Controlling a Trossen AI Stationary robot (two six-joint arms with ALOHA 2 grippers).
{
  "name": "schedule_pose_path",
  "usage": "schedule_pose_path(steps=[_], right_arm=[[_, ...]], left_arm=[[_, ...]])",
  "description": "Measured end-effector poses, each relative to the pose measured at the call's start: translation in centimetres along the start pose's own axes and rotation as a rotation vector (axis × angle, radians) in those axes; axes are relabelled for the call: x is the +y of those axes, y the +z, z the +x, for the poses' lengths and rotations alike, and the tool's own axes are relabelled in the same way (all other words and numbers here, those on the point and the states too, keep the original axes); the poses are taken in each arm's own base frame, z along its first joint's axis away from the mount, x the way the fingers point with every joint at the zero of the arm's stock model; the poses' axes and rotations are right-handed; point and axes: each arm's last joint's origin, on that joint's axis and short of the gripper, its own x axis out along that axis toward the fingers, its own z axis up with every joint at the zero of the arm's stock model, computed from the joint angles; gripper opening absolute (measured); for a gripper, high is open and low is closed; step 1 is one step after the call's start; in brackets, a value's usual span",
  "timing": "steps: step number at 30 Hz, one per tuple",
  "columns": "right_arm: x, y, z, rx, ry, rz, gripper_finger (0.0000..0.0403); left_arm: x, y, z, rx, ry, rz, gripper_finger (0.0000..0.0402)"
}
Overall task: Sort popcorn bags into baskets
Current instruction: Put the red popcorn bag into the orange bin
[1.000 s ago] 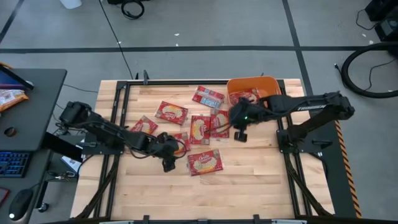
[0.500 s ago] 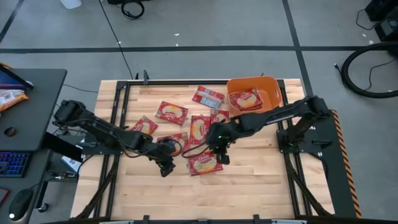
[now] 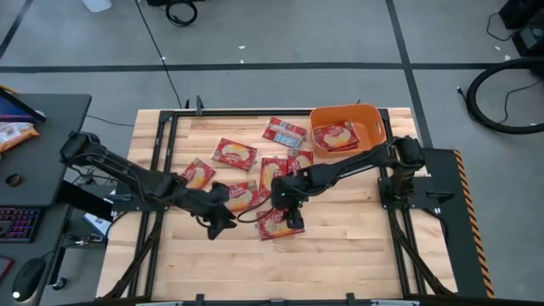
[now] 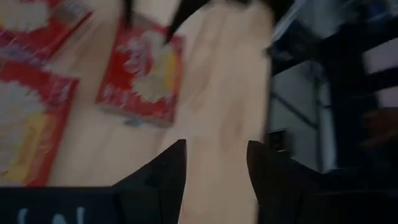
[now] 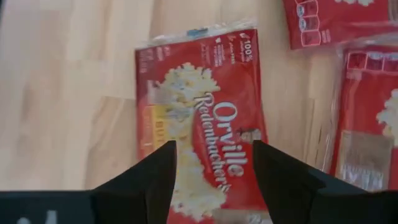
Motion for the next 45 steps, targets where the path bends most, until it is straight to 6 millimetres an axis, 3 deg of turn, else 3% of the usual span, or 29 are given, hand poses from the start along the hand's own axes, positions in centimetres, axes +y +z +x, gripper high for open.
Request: schedule_pose_path(steps=[13,24,28,35,40,45], right_arm=[[-0.6,0.4,1.7,-0.047,-0.087,-0.153,0.0182],[-2.1,-0.5,4.0,0.027,-0.063,-0.110,0.0172],[-2.1,-0.6,4.0,0.041,-0.106,-0.135,0.0132],[-2.4,-0.7,3.9,0.052,-0.136,-0.100,0.0014],[-2.2,-1.0,2.6,0.081,-0.160,-0.070,0.0011],[-1.5,-1.4,-1.3,0.149,-0.227,-0.066,0.0006]], left_arm=[[-2.2,1.1,-4.6,-0.159,-0.244,-0.041,0.0172],[-2.8,1.5,-5.6,-0.231,-0.313,-0.053,0.0172],[-2.8,1.5,-5.6,-0.228,-0.316,-0.053,0.0172],[-2.9,1.5,-5.6,-0.227,-0.318,-0.054,0.0172],[-2.8,1.4,-5.5,-0.222,-0.310,-0.045,0.0172],[-2.5,1.3,-5.4,-0.220,-0.267,-0.034,0.0172]])
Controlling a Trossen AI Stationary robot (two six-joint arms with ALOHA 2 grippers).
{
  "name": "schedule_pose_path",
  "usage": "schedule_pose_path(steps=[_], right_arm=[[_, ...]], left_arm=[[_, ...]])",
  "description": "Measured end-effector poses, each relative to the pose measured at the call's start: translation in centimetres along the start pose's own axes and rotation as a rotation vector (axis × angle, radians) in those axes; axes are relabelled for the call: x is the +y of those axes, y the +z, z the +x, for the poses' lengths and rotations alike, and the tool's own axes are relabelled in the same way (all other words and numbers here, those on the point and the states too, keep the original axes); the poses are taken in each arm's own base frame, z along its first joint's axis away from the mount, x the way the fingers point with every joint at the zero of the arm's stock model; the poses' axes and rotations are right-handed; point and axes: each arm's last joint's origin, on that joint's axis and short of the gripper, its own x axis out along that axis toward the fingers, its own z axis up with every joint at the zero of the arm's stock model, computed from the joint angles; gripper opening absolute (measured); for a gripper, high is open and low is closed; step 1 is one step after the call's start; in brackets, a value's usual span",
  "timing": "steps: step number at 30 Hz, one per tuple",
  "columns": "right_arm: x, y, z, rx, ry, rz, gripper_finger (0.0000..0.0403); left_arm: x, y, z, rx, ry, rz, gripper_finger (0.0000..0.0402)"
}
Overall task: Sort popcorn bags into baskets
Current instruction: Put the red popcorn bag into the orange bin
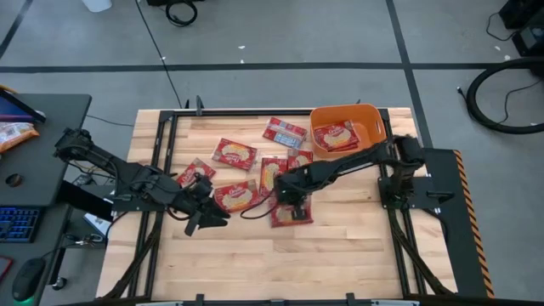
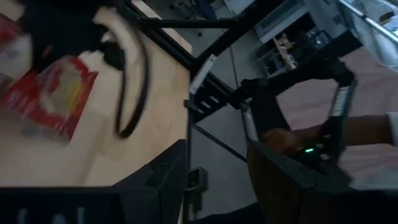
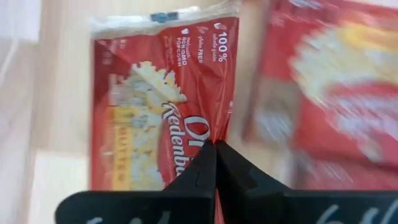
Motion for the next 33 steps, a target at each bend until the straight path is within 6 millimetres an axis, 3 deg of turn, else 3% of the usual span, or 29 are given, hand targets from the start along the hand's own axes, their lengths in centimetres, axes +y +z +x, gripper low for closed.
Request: schedule_pose_path(steps=[9,17,25,33], right_arm=[[-1.1,-3.1,-9.1,0.058,-0.201,-0.023,0.0003],[-5.4,-6.9,-16.1,0.037,-0.399,0.032,0.0002],[-10.9,-10.7,-20.0,0.036,-0.479,0.051,0.0003],[-16.0,-13.7,-20.7,0.080,-0.454,-0.027,0.0003]], left_arm=[[0.4,0.3,0.0,-0.109,0.116,0.061,0.0172],[0.6,0.4,-0.1,-0.174,0.175,0.086,0.0172],[0.7,0.6,-0.1,-0.214,0.210,0.083,0.0172],[0.8,0.8,-0.2,-0.283,0.270,0.082,0.0172]])
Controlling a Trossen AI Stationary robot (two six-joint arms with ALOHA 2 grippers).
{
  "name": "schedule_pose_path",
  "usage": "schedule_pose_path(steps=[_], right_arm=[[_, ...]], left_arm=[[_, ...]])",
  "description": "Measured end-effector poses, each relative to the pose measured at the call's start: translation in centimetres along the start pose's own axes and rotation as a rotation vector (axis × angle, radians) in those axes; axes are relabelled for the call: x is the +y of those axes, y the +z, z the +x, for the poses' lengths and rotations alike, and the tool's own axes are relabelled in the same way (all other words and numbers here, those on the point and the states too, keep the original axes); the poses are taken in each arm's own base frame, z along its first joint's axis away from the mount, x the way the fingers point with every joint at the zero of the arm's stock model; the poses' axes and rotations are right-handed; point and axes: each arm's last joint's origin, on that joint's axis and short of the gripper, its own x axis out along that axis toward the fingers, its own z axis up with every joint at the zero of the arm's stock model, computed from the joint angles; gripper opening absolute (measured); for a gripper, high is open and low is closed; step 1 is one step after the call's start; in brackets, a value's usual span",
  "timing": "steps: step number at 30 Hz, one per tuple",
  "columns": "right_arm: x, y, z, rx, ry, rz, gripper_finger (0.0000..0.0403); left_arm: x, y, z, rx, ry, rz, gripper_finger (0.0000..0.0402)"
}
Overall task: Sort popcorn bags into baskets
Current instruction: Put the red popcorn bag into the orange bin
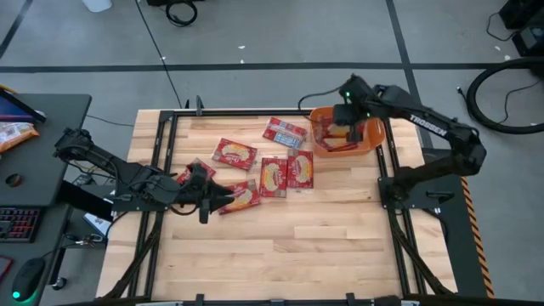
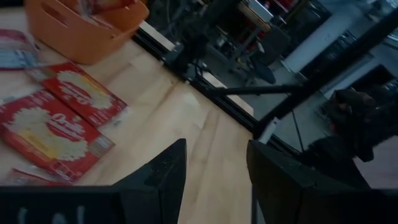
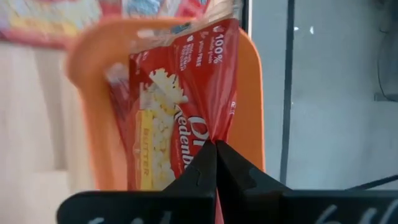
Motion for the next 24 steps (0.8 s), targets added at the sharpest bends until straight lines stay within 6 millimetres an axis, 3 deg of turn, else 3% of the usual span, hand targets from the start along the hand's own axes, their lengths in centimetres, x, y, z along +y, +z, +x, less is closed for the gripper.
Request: schedule_pose_path(steps=[7,12,16,20,24], right_arm=[[-2.6,-1.4,3.8,0.016,0.119,-0.023,0.0006],[-3.3,-1.7,7.3,0.058,0.237,0.052,0.0013],[-3.1,-1.6,9.4,0.114,0.298,0.096,0.0041],[-2.9,-1.4,10.1,0.182,0.274,0.142,0.0079],[-2.8,-1.0,8.8,0.228,0.167,0.198,0.0108]], left_arm=[[0.2,0.0,0.0,-0.026,0.046,0.013,0.0172],[0.2,0.0,0.0,-0.026,0.048,0.011,0.0172],[0.2,0.0,0.0,-0.026,0.049,0.011,0.0172],[0.3,0.0,0.0,-0.025,0.050,0.013,0.0172],[0.3,-0.1,0.0,-0.023,0.052,0.017,0.0172]])
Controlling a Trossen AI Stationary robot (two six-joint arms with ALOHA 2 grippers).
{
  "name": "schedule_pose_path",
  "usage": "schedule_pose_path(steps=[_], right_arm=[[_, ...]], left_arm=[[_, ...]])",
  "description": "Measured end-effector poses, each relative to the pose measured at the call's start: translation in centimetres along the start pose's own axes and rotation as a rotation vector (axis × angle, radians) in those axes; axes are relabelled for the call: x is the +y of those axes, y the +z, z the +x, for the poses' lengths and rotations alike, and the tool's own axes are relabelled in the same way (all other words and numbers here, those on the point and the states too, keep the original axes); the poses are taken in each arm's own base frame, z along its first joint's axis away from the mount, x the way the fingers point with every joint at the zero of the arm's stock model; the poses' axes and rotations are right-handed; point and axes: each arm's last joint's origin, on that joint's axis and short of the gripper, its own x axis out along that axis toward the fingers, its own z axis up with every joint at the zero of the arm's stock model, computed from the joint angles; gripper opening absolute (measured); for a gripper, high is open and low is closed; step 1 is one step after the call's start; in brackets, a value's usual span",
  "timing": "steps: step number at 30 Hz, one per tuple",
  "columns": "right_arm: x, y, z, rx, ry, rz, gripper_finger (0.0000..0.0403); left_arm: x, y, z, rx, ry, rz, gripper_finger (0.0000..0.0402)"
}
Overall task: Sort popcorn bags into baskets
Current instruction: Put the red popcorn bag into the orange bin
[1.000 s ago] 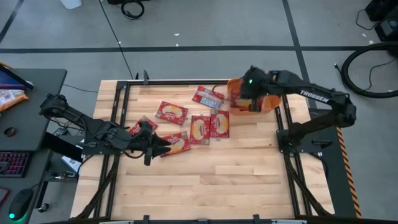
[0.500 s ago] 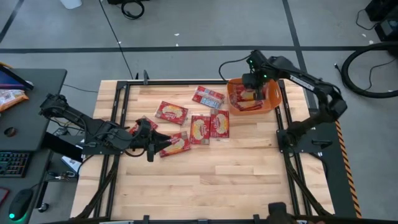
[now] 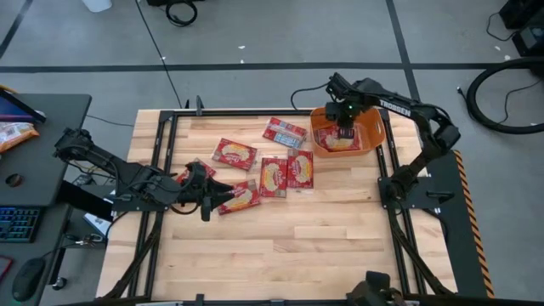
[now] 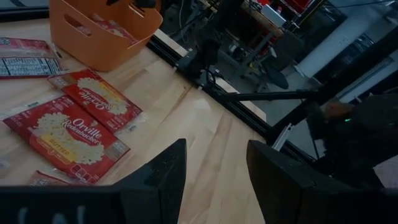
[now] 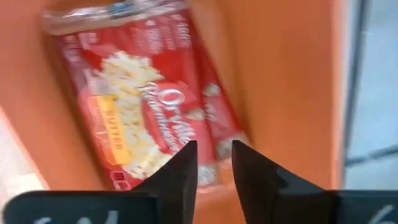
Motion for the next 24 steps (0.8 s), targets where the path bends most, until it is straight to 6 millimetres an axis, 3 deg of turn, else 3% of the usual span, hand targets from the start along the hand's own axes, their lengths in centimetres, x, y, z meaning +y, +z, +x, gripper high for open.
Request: schedule_pose_path(steps=[5,12,19,24], right_arm=[[2.0,0.1,-3.6,-0.137,-0.024,-0.023,0.0117],[6.4,0.6,-7.8,-0.344,0.025,-0.021,0.0117],[10.5,2.5,-8.1,-0.361,0.125,-0.037,0.0117],[12.6,3.9,-7.2,-0.321,0.257,0.131,0.0117]], left_arm=[[0.6,-0.5,0.0,0.048,0.052,0.041,0.0172],[1.0,-0.9,-0.1,0.083,0.091,0.074,0.0172],[1.1,-0.9,-0.1,0.071,0.109,0.087,0.0172],[1.1,-0.9,-0.1,0.071,0.109,0.083,0.0172]])
